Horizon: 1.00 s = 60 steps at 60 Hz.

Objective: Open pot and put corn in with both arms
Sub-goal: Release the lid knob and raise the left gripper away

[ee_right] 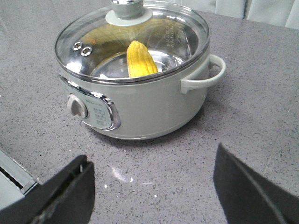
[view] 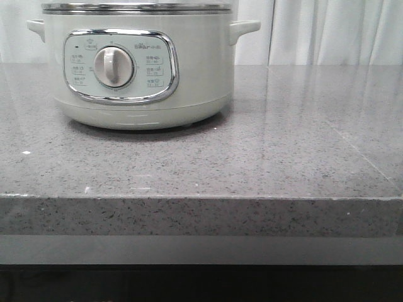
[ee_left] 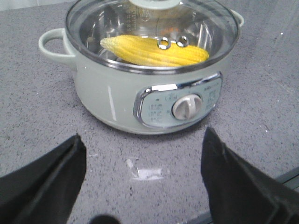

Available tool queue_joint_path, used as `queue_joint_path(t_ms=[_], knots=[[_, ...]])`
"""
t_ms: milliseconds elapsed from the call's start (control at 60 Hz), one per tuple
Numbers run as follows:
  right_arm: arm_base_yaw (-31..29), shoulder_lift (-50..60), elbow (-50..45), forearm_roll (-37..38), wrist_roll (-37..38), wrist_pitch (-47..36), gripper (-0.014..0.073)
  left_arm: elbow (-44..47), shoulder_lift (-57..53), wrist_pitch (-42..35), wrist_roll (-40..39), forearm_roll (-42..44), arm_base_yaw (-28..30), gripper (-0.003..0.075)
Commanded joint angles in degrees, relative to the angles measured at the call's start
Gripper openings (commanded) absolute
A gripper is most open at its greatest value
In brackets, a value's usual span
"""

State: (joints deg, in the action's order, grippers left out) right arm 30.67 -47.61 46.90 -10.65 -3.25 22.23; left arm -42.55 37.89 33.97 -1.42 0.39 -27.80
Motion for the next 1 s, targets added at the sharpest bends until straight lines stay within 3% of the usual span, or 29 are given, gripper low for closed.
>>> queue_joint_path(t_ms=[0, 100, 167, 400, 517, 567, 983], knots=[[0.1, 0.3, 1.5, -0.4, 0.1, -4.1, 0.0551, 0.7, -2.7, -5.1, -0.2, 0.0, -0.3, 0.0514], [0.1, 0.3, 1.5, -0.4, 0.1, -3.0, 0.0523, 1.8, -4.4, -5.3, -0.2, 0.0, -0.3, 0.0494], [0.1, 0.3, 1.5, -0.4, 0.1, -2.0, 0.0454, 1.9, -4.7, -5.4, -0.2, 0.0, -0.3, 0.0442], [0.1, 0.3, 1.5, -0.4, 0.1, -0.5, 0.0027, 1.9, -4.7, -7.0, -0.2, 0.0, -0.3, 0.0148], [0.1, 0.3, 1.5, -0.4, 0.1, -0.2, -0.0114, 1.9, -4.7, -7.3, -0.2, 0.0, -0.3, 0.0023], [0.1, 0.3, 1.5, -0.4, 0.0, -0.2, -0.0116, 1.9, -4.7, -7.1, -0.2, 0.0, -0.3, -0.0019], [0.1, 0.3, 1.5, -0.4, 0.0, -0.2, -0.0120, 1.9, -4.7, -7.0, -0.2, 0.0, -0.3, -0.0020]])
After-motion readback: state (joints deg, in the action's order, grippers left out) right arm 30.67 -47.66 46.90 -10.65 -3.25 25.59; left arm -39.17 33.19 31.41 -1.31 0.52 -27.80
